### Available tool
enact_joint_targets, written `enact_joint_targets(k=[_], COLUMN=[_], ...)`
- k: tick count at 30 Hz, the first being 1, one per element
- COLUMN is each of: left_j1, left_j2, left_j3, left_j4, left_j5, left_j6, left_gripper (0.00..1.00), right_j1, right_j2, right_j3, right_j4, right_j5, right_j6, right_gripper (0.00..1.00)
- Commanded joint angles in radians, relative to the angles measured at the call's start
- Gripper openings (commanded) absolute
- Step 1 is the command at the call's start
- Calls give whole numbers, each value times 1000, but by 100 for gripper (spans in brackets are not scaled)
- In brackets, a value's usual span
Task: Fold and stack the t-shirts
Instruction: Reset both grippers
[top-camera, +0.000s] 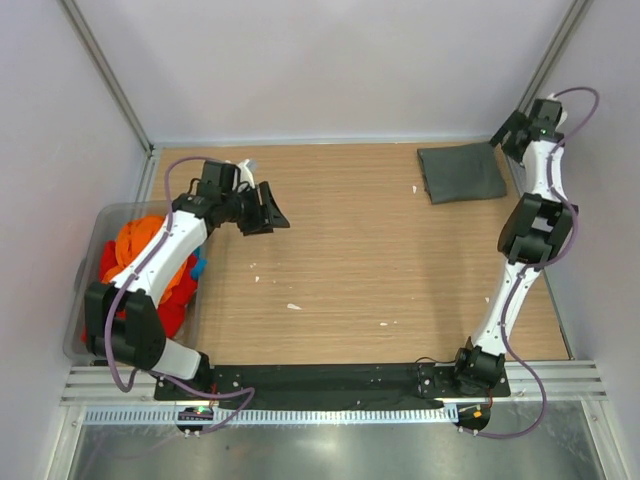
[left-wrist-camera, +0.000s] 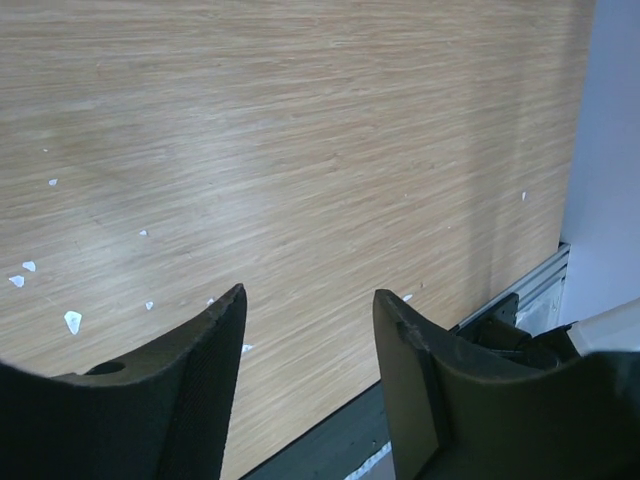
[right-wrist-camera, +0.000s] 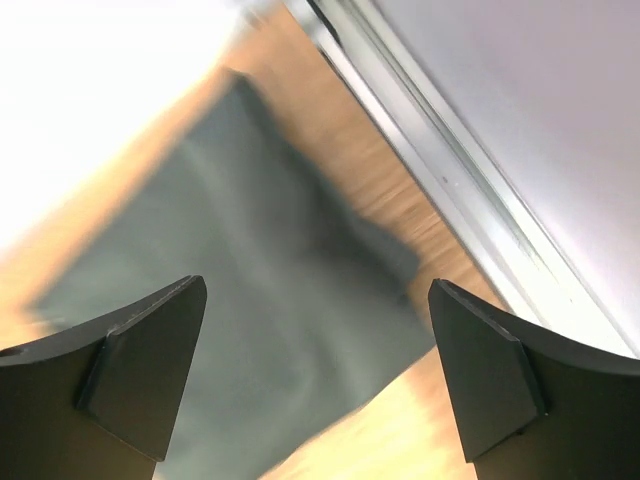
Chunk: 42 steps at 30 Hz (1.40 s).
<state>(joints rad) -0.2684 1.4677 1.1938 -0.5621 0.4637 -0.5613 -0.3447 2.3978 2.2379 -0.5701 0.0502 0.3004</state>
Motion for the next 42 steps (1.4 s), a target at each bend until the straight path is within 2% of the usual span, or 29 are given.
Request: enact_joint_targets(k=[1, 4, 5, 9, 10, 14, 17, 20, 28, 33, 42], left_j1=[-3, -2, -2, -2, -2, -2, -2, -2, -2, -2, -2], left_j2=[-72, -89, -93, -130, -148, -188, -233, -270, -406, -449, -445], left_j3=[3, 0, 0, -3, -8, -25, -49, -75, -128, -138, -120], left_j4=[47, 59, 64, 83, 87, 126, 177, 192, 192, 179, 151], left_j5=[21, 26, 44, 53, 53, 64, 104, 102, 76, 29, 15], left_j6=[52, 60, 60, 58, 60, 54, 61, 77, 52, 46, 61], left_gripper=[57, 62, 68, 80, 99, 100, 100, 100, 100, 100, 100], right_j1=[-4, 0, 9, 53, 62, 110, 124, 138, 139, 139, 141], right_j2=[-239, -360, -396, -656, -696, -935, -1120, -1247, -1379, -1427, -1483], right_j3=[-17, -93, -160, -367, -403, -636, -912, -1056, -1202, -1221, -1296], right_j4=[-46, -121, -134, -149, -175, -173, -84, -13, 59, 26, 64], right_j5=[-6, -74, -102, -128, -134, -182, -312, -416, -556, -541, -547], right_j6=[153, 212, 216, 187, 168, 148, 170, 200, 249, 217, 200], right_gripper=[100, 100, 100, 100, 100, 100, 100, 100, 100, 100, 100])
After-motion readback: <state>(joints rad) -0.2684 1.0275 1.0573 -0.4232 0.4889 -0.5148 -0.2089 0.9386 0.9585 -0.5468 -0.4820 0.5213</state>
